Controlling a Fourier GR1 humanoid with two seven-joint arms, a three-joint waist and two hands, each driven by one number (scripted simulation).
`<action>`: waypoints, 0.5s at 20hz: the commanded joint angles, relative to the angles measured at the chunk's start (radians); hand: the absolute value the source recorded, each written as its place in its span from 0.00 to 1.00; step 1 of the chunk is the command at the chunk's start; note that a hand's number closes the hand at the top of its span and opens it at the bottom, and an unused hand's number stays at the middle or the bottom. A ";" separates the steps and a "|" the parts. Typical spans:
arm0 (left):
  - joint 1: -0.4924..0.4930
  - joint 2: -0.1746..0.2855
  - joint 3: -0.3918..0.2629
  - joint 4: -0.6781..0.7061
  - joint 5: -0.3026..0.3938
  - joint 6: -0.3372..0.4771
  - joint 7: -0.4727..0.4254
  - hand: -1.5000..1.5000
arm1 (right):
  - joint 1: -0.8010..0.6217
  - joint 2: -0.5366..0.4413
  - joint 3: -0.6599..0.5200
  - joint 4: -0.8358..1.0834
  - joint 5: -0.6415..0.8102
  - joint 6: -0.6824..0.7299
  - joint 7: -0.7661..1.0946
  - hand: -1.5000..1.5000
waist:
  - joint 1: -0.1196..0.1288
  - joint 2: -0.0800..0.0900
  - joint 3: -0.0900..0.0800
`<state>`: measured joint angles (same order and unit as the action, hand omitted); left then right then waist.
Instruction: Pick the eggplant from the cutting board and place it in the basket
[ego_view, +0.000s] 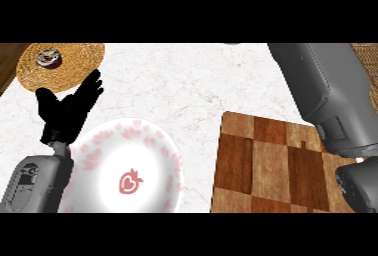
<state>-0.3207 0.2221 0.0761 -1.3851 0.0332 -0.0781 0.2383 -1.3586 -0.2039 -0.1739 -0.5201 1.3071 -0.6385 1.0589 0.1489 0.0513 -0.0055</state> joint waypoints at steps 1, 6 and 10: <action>0.000 0.005 0.006 -0.006 0.001 0.000 0.000 0.50 | -0.076 -0.042 -0.023 0.087 0.077 -0.064 0.163 1.00 | -0.007 -0.003 0.001; 0.009 0.001 0.001 0.000 -0.007 0.005 -0.005 0.50 | -0.151 -0.121 -0.054 0.158 0.127 -0.038 0.181 1.00 | -0.013 -0.002 0.001; -0.016 -0.008 0.003 -0.011 -0.001 0.015 0.016 0.50 | -0.173 -0.185 -0.073 0.198 0.166 -0.049 0.194 1.00 | -0.014 0.003 0.002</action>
<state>-0.3221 0.2224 0.0833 -1.3865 0.0292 -0.0658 0.2434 -1.4963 -0.3413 -0.2300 -0.3627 1.4376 -0.6523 1.0997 0.1359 0.0512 -0.0041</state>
